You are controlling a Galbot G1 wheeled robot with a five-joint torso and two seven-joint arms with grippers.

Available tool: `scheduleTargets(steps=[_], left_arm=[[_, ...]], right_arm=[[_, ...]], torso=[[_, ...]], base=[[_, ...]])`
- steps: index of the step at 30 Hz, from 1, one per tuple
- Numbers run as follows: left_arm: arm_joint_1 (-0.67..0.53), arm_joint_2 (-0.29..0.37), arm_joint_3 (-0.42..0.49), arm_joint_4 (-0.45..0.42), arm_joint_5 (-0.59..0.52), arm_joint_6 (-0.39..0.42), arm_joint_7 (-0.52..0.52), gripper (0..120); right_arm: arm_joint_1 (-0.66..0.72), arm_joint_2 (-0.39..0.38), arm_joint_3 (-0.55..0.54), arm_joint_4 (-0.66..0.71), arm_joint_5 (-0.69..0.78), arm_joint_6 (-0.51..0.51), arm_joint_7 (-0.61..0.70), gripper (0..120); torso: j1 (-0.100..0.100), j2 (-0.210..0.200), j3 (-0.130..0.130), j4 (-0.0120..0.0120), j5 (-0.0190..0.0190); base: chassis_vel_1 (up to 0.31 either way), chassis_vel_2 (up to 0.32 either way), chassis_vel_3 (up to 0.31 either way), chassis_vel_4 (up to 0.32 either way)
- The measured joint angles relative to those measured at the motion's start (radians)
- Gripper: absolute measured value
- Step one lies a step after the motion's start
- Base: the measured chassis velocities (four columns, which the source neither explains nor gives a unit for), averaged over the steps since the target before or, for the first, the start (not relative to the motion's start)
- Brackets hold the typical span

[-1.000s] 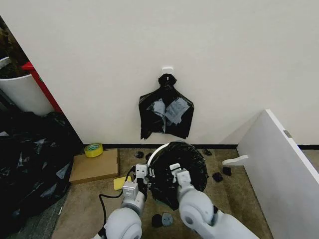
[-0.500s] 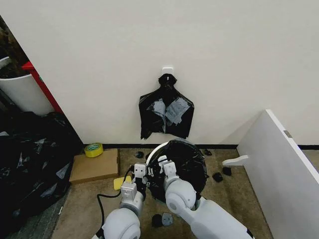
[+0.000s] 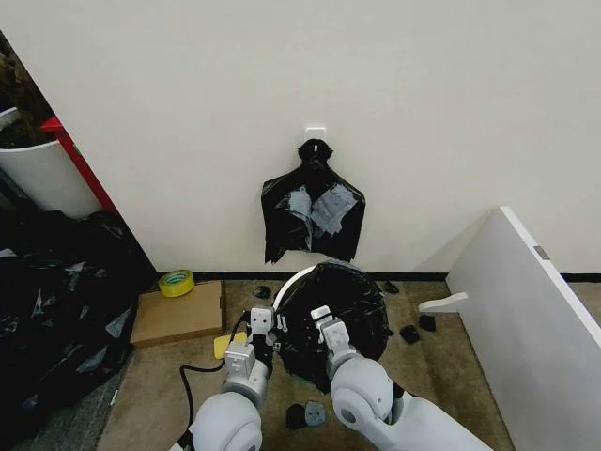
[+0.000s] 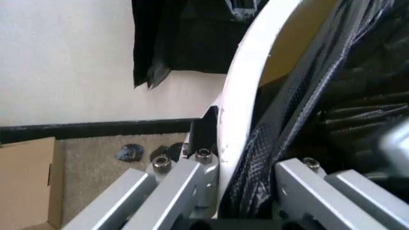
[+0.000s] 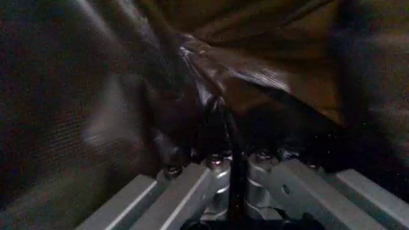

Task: Place the garbage bag over the trash bin.

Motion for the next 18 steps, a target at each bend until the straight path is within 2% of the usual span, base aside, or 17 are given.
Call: scheduleTargets(steps=[11, 18], left_arm=[[0.013, 0.008, -0.001, -0.028, -0.004, 0.0, 0.014, 1], [0.011, 0.01, -0.008, -0.025, -0.005, -0.004, 0.017, 1]], right_arm=[[0.108, 0.084, -0.028, -0.171, 0.003, 0.029, 0.004, 0], [0.088, 0.056, -0.03, -0.101, 0.004, 0.032, -0.002, 0]], torso=[[0.0, 0.0, 0.0, 0.0, -0.0001], [0.0, 0.0, 0.0, -0.0003, -0.0002]], base=[[0.0, 0.0, 0.0, 0.0], [0.0, 0.0, 0.0, 0.0]])
